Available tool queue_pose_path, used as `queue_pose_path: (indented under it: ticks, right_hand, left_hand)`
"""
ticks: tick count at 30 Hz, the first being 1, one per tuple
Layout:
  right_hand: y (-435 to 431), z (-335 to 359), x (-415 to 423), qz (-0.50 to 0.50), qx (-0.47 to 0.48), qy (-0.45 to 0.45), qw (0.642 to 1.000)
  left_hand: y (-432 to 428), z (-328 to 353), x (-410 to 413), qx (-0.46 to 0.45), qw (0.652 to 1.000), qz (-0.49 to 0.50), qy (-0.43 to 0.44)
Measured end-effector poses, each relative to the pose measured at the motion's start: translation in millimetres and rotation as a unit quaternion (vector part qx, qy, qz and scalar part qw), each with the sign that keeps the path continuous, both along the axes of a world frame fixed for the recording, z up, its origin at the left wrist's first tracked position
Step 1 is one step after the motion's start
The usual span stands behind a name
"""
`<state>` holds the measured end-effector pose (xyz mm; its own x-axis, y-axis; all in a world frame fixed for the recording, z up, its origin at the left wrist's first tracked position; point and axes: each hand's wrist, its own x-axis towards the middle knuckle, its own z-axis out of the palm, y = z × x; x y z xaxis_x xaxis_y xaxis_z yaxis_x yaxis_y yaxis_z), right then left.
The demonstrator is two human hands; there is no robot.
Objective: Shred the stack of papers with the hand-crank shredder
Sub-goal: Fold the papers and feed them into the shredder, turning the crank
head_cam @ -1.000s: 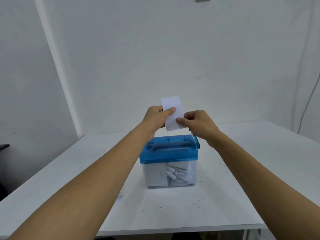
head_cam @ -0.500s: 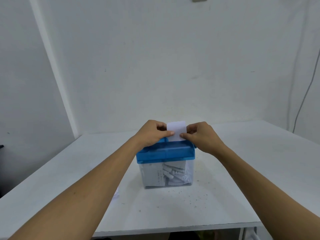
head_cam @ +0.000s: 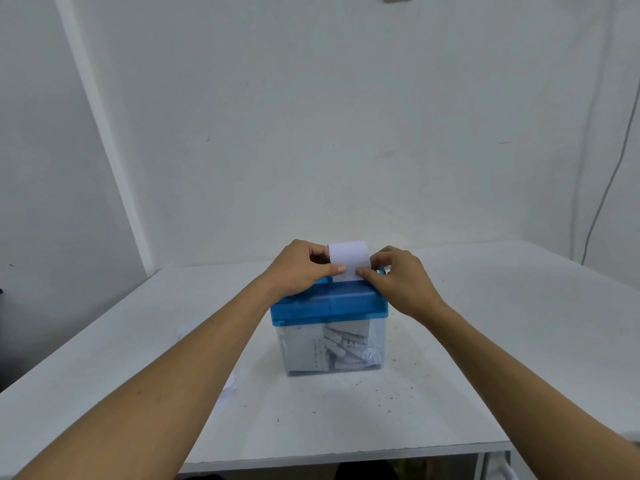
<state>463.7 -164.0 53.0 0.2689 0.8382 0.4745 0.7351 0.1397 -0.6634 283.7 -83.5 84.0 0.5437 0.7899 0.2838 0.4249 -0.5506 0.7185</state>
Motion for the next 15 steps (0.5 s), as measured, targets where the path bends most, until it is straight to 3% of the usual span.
queue_pose_path:
  ticks: [15]
  right_hand:
    - [1.7, 7.0, 7.4, 0.016, -0.032, 0.003, 0.999]
  left_hand:
    - [3.1, -4.1, -0.5, 0.007, 1.0, 0.006, 0.028]
